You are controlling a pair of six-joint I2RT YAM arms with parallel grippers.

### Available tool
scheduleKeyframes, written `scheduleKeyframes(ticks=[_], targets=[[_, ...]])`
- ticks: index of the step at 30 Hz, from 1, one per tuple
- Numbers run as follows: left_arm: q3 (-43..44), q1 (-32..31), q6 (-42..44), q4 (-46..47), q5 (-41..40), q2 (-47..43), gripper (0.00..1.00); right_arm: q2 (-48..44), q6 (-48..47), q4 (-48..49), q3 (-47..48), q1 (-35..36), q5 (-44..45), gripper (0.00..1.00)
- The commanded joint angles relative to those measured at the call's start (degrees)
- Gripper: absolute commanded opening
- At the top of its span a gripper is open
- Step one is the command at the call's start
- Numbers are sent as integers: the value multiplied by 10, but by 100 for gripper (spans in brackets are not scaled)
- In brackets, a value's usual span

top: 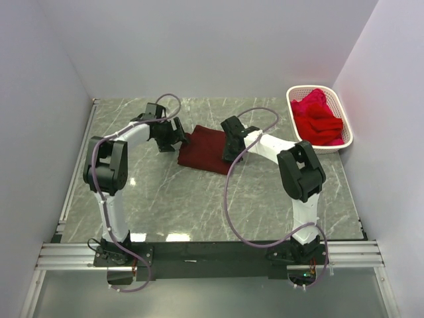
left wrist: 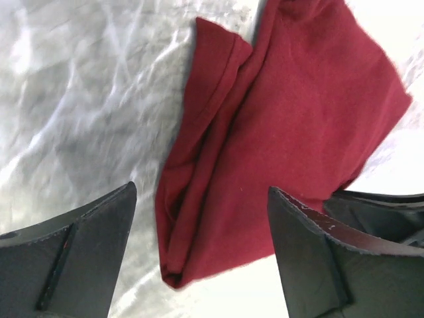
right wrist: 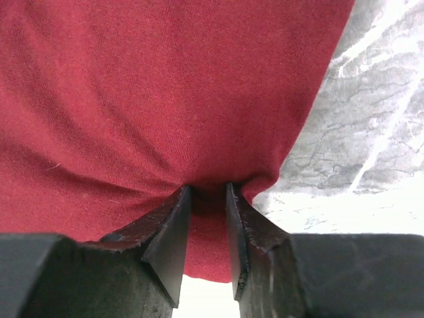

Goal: Fold and stack the t-shirts
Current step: Fold the tshirt, then neatly place the folded tshirt to the corner

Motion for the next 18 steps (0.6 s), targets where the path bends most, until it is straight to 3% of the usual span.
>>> scheduleKeyframes(ticks=[1,9,14,18], targets=[[46,2,91,-19,66,31,86,26,-17,-26,3,-14,5,36],[118,-4,127,-71,118,112,87,30,-42,-19,38,-20,-26,40],[132,-31,136,-109,55,134,79,37,-49,-28,79,-21,-34,41],[100,-42,123,-93,56,133,68,35,-52,-29,93,-21,-47,42]])
